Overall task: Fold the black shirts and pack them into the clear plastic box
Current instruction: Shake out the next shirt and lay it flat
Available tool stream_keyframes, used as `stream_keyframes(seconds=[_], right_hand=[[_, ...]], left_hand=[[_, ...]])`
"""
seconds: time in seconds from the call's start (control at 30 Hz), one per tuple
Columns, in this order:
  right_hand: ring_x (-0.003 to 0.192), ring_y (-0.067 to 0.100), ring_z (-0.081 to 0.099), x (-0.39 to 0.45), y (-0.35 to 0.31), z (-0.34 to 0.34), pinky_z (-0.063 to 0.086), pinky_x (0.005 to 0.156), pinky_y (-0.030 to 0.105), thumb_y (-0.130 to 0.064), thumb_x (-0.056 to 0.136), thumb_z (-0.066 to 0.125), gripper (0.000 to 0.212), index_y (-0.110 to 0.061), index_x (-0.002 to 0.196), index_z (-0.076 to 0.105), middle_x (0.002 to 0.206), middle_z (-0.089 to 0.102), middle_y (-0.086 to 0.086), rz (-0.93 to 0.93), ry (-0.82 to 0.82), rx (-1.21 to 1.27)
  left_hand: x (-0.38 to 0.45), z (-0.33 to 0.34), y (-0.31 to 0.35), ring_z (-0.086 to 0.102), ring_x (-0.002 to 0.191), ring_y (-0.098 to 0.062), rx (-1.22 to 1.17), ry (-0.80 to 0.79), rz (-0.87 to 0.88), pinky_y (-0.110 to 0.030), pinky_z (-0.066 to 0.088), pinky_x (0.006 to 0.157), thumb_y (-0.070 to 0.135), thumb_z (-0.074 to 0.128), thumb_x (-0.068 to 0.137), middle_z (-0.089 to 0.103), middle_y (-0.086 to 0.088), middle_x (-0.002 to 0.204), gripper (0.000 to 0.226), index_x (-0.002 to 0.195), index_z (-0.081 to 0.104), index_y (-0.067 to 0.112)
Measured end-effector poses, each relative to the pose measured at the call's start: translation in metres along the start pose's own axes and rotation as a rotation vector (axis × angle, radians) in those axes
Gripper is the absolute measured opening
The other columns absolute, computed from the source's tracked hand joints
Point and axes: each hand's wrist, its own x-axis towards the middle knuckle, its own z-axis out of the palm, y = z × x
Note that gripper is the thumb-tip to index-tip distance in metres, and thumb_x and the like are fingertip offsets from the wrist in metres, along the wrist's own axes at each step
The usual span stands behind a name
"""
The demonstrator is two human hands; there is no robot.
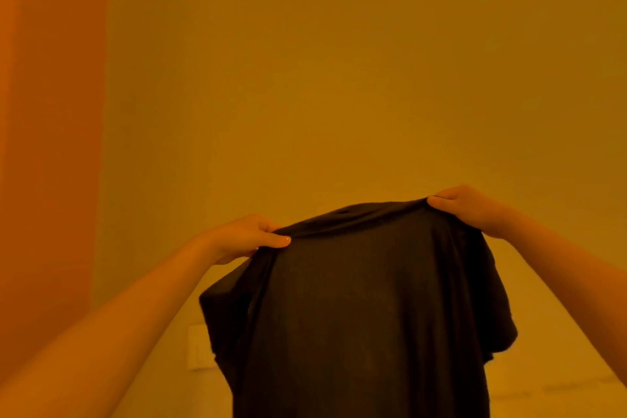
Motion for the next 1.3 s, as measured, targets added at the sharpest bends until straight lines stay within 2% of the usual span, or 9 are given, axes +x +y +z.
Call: stream_keyframes(seconds=[0.2,0.33,0.47,0.57,0.7,0.87,1.0,1.17,1.3], right_hand=[[0.084,0.023,0.064,-0.005,0.017,-0.001,0.048,0.069,0.028,-0.028,0.095,0.049,0.030,-0.007,0.087,0.068,0.089,0.067,0.010,0.055,-0.017,0.061],[0.080,0.018,0.061,-0.006,0.027,-0.002,0.047,0.068,0.027,-0.030,0.092,0.055,0.027,-0.009,0.083,0.068,0.086,0.066,0.007,0.158,-0.114,-0.103],[0.097,0.012,0.060,-0.004,-0.005,0.025,0.046,0.087,0.034,-0.027,0.089,0.062,0.011,-0.026,0.099,0.062,0.099,0.066,-0.005,0.052,-0.285,-0.054],[0.114,0.007,0.054,-0.003,-0.049,0.056,0.041,0.095,0.033,-0.038,0.076,0.072,0.061,-0.032,0.130,0.044,0.122,0.059,-0.009,-0.092,-0.411,0.267],[0.086,0.010,0.062,-0.002,-0.063,0.083,0.046,0.081,0.027,-0.011,0.087,0.061,0.007,-0.017,0.091,0.064,0.089,0.066,-0.002,-0.112,-0.505,0.276],[0.074,0.011,0.059,0.003,-0.046,0.085,0.047,0.065,0.022,-0.012,0.090,0.057,0.007,-0.009,0.089,0.064,0.081,0.063,0.003,-0.103,-0.422,0.299],[0.077,0.012,0.063,0.004,-0.029,0.079,0.049,0.071,0.024,-0.018,0.089,0.058,0.015,-0.005,0.094,0.063,0.090,0.064,0.009,-0.054,-0.414,0.377],[0.098,0.016,0.066,-0.002,-0.029,0.085,0.053,0.077,0.023,-0.055,0.044,0.086,0.080,-0.009,0.105,0.065,0.107,0.070,0.005,-0.013,-0.669,0.428],[0.098,0.015,0.064,-0.009,-0.057,0.111,0.051,0.080,0.026,-0.039,0.078,0.069,0.040,-0.015,0.109,0.062,0.106,0.068,0.001,-0.092,-0.608,0.543]], left_hand=[[0.011,0.001,0.017,0.066,0.085,-0.017,-0.207,0.184,0.082,-0.030,0.053,0.080,0.026,0.054,0.093,0.070,-0.005,0.093,0.021,0.093,0.068,0.011],[0.015,0.007,0.043,0.065,0.064,-0.010,-0.157,0.278,0.093,-0.023,0.052,0.060,0.028,0.058,0.091,0.067,-0.004,0.078,0.022,0.079,0.066,0.012],[0.024,0.024,0.069,0.064,0.084,-0.017,0.073,0.118,0.072,-0.030,0.052,0.078,0.032,0.058,0.090,0.067,-0.007,0.095,0.030,0.102,0.068,0.006],[0.031,0.045,0.083,0.064,0.077,-0.011,0.103,0.022,0.121,-0.024,0.053,0.068,0.027,0.061,0.089,0.067,-0.002,0.086,0.016,0.094,0.069,0.015],[0.035,0.051,0.081,0.064,0.075,-0.012,0.100,-0.036,0.118,-0.023,0.052,0.067,0.020,0.065,0.086,0.067,-0.002,0.081,0.010,0.092,0.069,0.013],[0.020,0.025,0.057,0.068,0.080,-0.017,0.173,-0.233,-0.090,-0.029,0.056,0.071,0.016,0.071,0.079,0.071,-0.007,0.092,0.020,0.098,0.067,0.011],[0.009,0.004,0.035,0.068,0.073,-0.010,0.014,-0.231,-0.015,-0.020,0.053,0.064,0.034,0.084,0.056,0.072,0.000,0.080,0.038,0.085,0.070,0.013],[0.007,0.011,0.034,0.068,0.068,-0.010,-0.239,-0.007,0.049,-0.020,0.055,0.063,0.019,0.059,0.088,0.071,0.000,0.076,0.010,0.086,0.066,0.012],[0.014,0.033,0.047,0.068,0.074,-0.013,-0.166,-0.013,0.058,-0.024,0.055,0.068,0.021,0.062,0.088,0.071,-0.002,0.084,0.010,0.093,0.068,0.014]])
